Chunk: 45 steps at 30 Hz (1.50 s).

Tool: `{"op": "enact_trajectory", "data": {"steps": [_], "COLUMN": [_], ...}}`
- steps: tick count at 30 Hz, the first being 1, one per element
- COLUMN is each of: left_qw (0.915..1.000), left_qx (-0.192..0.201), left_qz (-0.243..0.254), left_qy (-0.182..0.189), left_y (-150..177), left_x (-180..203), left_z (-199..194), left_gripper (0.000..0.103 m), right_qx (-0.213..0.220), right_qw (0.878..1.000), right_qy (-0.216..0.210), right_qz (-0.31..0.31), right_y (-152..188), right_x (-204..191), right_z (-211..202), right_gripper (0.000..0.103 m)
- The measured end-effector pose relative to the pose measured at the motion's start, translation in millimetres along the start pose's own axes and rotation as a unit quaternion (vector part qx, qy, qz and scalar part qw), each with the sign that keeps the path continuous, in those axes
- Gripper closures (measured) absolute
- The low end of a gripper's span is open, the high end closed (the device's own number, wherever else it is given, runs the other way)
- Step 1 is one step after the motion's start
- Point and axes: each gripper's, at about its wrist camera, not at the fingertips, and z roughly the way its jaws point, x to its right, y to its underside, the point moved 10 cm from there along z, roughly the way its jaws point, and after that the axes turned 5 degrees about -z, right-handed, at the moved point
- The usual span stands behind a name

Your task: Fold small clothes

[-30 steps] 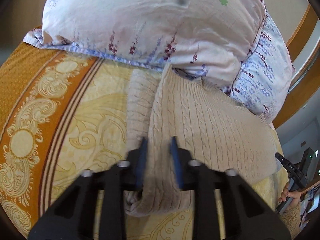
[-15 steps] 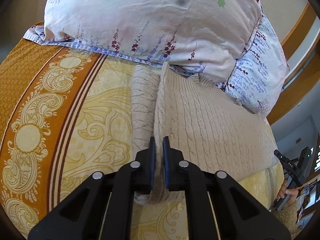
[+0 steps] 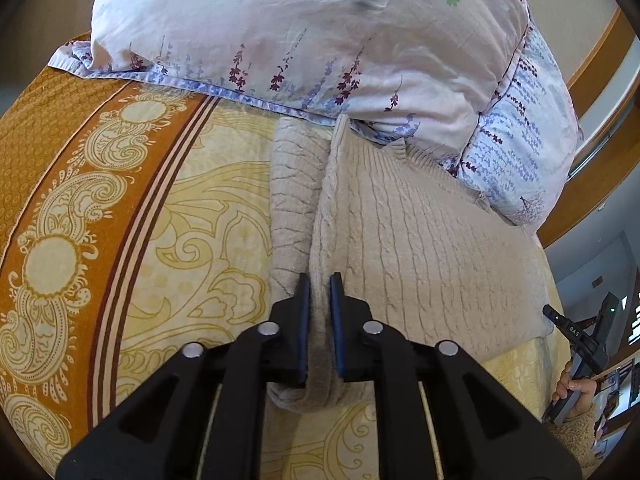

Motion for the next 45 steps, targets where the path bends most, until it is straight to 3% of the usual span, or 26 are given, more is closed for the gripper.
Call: {"op": "enact_trajectory", "data": {"steps": [1, 3, 5, 9, 14, 18, 21, 29, 33, 38, 41, 45], "left_qw": [1.0, 0.9997, 0.9982, 0.9957, 0.996, 0.9962, 0.9968, 0.9939, 0.999, 0.9973, 0.9921, 0.9897], "left_qx": [0.003, 0.022, 0.059, 0.082, 0.058, 0.043, 0.033, 0.031, 0.04, 0.04, 0.015, 0.004], "left_qz": [-0.004, -0.008, 0.005, 0.041, 0.067, 0.068, 0.062, 0.091, 0.016, -0.062, -0.122, -0.14], "left_qy": [0.003, 0.0, -0.01, -0.01, -0.016, -0.035, -0.039, -0.053, 0.005, -0.001, 0.023, 0.032], "left_y": [-1.0, -6.8, -16.2, -22.4, -15.5, -9.1, -4.2, 5.1, -11.9, -39.6, -42.9, -41.1], "left_x": [0.9, 2.9, 11.1, 38.2, 59.3, 55.2, 47.0, 48.5, 42.4, 8.1, -8.5, -10.7], "left_z": [-2.3, -11.3, -23.6, -26.4, -1.4, 12.4, 18.7, 22.6, 8.3, 9.2, 18.7, 28.0], "left_gripper": [0.086, 0.067, 0.057, 0.042, 0.039, 0.039, 0.039, 0.039, 0.036, 0.035, 0.035, 0.035], "right_qx": [0.001, 0.02, 0.039, 0.045, 0.021, 0.006, -0.018, -0.006, -0.006, -0.008, -0.008, -0.011], "right_qw": [1.0, 1.0, 0.999, 0.996, 0.991, 0.988, 0.988, 0.984, 0.983, 0.982, 0.982, 0.984], "right_qy": [0.005, 0.01, 0.005, -0.027, -0.057, -0.066, -0.058, -0.046, -0.054, -0.058, -0.059, -0.083], "right_qz": [0.001, -0.005, -0.02, -0.073, -0.122, -0.137, -0.141, -0.175, -0.175, -0.181, -0.177, -0.157], "right_y": [-2.1, -10.6, -18.2, -25.7, -23.8, -22.3, -14.4, -8.4, -8.6, -6.1, -6.9, -7.5], "right_x": [-0.7, -5.8, -17.5, -59.0, -106.4, -125.0, -126.6, -130.4, -131.6, -137.3, -137.7, -137.7], "right_z": [-2.0, -11.6, -19.7, -18.4, 3.7, 19.3, 36.0, 33.4, 33.0, 33.8, 34.0, 31.1], "right_gripper": [0.084, 0.062, 0.05, 0.05, 0.05, 0.05, 0.045, 0.041, 0.038, 0.028, 0.026, 0.019]}}
